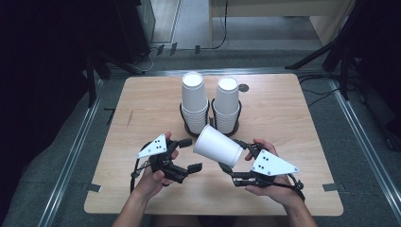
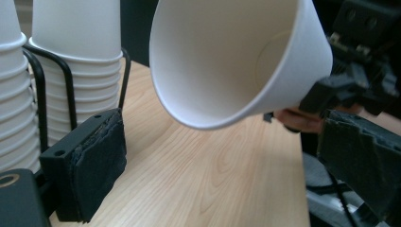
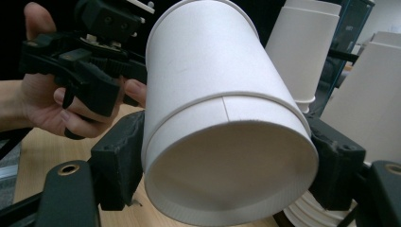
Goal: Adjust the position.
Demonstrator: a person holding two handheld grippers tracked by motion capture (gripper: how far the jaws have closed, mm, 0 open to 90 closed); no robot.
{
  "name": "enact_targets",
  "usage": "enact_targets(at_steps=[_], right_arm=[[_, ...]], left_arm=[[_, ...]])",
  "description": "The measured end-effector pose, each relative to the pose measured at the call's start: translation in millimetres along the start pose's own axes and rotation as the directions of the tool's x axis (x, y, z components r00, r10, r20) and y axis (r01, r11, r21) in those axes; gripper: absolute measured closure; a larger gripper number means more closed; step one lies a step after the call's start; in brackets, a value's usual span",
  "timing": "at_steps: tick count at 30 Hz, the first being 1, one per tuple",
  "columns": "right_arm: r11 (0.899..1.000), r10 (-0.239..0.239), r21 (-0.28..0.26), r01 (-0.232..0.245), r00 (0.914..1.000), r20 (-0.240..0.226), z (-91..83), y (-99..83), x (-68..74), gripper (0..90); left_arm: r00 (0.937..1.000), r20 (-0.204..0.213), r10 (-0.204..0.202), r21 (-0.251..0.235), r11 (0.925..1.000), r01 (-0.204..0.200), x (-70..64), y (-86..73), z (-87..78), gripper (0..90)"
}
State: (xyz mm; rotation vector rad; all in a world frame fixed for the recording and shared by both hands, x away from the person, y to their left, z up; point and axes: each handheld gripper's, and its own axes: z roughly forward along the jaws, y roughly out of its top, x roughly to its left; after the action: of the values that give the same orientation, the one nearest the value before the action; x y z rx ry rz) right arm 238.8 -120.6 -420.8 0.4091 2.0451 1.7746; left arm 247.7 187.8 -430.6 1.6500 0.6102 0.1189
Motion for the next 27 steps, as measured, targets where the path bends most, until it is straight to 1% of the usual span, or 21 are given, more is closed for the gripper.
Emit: enact_targets(at_steps=[2, 5, 6, 8, 10, 11, 12, 13, 14, 15, 19, 20, 21, 22, 24, 27], right_arm=[[1.0, -0.006, -0.013, 0.006, 0.9999, -0.009, 0.7, 0.1, 1.6, 24.6], [0.999, 0.001, -0.041, -0.003, 0.9995, -0.033, 1.5, 1.0, 3.2, 24.6], [0.999, 0.001, -0.041, -0.003, 0.9995, -0.033, 1.5, 1.0, 3.2, 24.6], [0.999, 0.006, -0.053, -0.008, 0.9989, -0.047, 1.9, 1.1, 3.8, 24.5], [0.998, 0.006, -0.061, -0.01, 0.9975, -0.07, 2.8, 0.2, 5.3, 24.5], [0.998, 0.006, -0.061, -0.01, 0.9975, -0.07, 2.8, 0.2, 5.3, 24.5], [0.998, -0.002, -0.064, -0.004, 0.9959, -0.09, 3.2, -0.8, 6.4, 24.5], [0.998, -0.002, -0.064, -0.004, 0.9959, -0.09, 3.2, -0.8, 6.4, 24.5], [0.998, -0.003, -0.065, -0.004, 0.9945, -0.105, 3.0, -1.3, 7.1, 24.5], [0.998, -0.003, -0.066, -0.005, 0.9942, -0.108, 3.1, -1.3, 7.1, 24.5], [0.997, 0.002, -0.075, -0.011, 0.9928, -0.12, 3.0, -1.8, 6.9, 24.5], [0.997, -0.002, -0.077, -0.007, 0.9923, -0.124, 2.9, -2.0, 6.8, 24.5], [0.997, -0.002, -0.077, -0.007, 0.9923, -0.124, 2.9, -2.0, 6.8, 24.5], [0.997, 0.0, -0.078, -0.01, 0.9918, -0.128, 2.8, -2.2, 6.8, 24.5], [0.997, -0.003, -0.08, -0.008, 0.9914, -0.131, 2.7, -2.3, 6.9, 24.5], [0.996, -0.01, -0.084, -0.002, 0.9896, -0.143, 3.0, -2.2, 8.7, 24.5]], left_arm=[[0.9997, 0.016, -0.018, -0.015, 0.9997, 0.019, 0.8, 0.4, -0.5, 2.3], [0.9982, 0.043, -0.041, -0.03, 0.9986, 0.042, 1.9, 1.2, -1.6, 2.3], [0.9975, 0.052, -0.047, -0.035, 0.9982, 0.049, 2.4, 1.5, -2.0, 2.3], [0.9953, 0.076, -0.06, -0.042, 0.9971, 0.063, 3.4, 2.2, -2.8, 2.3], [0.9905, 0.117, -0.073, -0.043, 0.996, 0.078, 3.9, 2.8, -3.7, 2.3], [0.9892, 0.127, -0.072, -0.039, 0.9962, 0.078, 4.1, 3.1, -3.9, 2.3], [0.9881, 0.134, -0.075, -0.037, 0.996, 0.081, 4.0, 3.4, -3.9, 2.3], [0.9862, 0.146, -0.079, -0.036, 0.9957, 0.085, 4.0, 3.6, -3.9, 2.3], [0.9852, 0.152, -0.08, -0.035, 0.9957, 0.086, 4.0, 3.8, -3.9, 2.3], [0.9838, 0.159, -0.083, -0.036, 0.9953, 0.09, 4.2, 4.0, -3.7, 2.3], [0.9767, 0.196, -0.087, -0.036, 0.9947, 0.096, 4.7, 3.9, -2.7, 2.3], [0.9733, 0.212, -0.088, -0.03, 0.9949, 0.097, 4.4, 4.2, -1.6, 2.3], [0.9733, 0.212, -0.088, -0.03, 0.9949, 0.097, 4.4, 4.2, -1.6, 2.3], [0.9713, 0.22, -0.09, -0.033, 0.9945, 0.099, 4.2, 4.2, -1.2, 2.3], [0.9697, 0.227, -0.092, -0.033, 0.9943, 0.102, 3.9, 4.9, -0.3, 2.3], [0.9694, 0.229, -0.089, -0.036, 0.9943, 0.1, 3.6, 6.2, 0.5, 2.3]])
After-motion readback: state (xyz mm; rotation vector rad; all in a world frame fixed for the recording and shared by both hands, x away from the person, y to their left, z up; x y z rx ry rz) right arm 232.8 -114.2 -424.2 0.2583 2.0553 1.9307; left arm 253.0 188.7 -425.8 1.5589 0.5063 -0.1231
